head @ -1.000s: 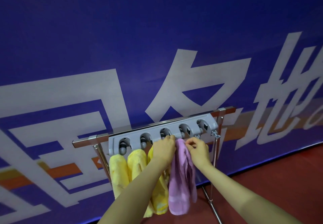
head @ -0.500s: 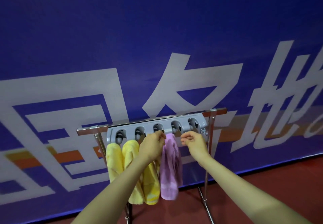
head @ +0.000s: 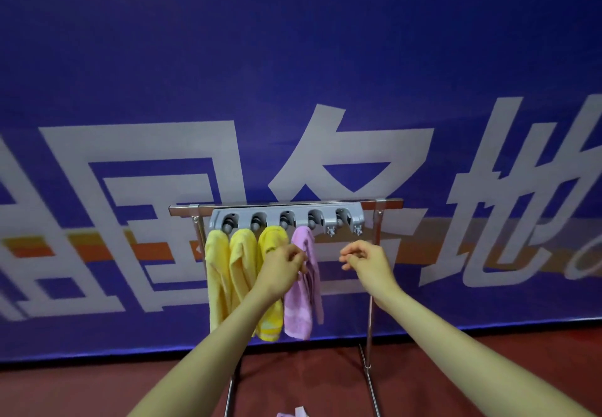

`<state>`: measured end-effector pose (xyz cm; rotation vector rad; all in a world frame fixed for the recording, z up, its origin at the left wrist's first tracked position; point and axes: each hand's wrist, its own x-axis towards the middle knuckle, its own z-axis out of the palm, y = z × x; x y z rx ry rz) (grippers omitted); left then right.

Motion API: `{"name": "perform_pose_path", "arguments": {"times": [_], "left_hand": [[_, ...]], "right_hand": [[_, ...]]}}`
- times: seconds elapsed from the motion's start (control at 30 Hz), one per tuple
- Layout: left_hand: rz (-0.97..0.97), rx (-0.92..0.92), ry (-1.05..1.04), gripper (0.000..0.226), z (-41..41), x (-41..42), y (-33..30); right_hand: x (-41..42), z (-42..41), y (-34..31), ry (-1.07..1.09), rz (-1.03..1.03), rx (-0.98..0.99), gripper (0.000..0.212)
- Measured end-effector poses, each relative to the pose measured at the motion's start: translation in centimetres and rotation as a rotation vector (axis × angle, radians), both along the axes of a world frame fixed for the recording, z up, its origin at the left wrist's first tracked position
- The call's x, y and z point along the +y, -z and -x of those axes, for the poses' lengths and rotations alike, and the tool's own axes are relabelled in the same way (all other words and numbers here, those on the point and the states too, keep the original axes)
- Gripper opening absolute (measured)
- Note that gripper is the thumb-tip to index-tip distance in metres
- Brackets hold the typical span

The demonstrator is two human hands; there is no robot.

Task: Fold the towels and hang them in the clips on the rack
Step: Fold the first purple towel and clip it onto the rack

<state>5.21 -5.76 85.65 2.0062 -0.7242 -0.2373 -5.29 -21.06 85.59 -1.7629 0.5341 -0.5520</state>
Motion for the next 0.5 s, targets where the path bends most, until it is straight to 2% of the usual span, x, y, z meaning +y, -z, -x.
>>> {"name": "perform_pose_path", "arguments": {"times": [0.33, 0.5], "left_hand": [[0.118, 0.097, -0.136, 0.023, 4.5, 2.2, 0.9], [0.139, 0.128, -0.148, 0.022, 4.5, 3.0, 3.1]], "right_hand": [[1.6, 3.8, 0.0, -0.029, -0.018, -0.013, 0.02], [2.5, 3.4, 2.6, -0.008, -0.026, 0.01, 0.025]]}}
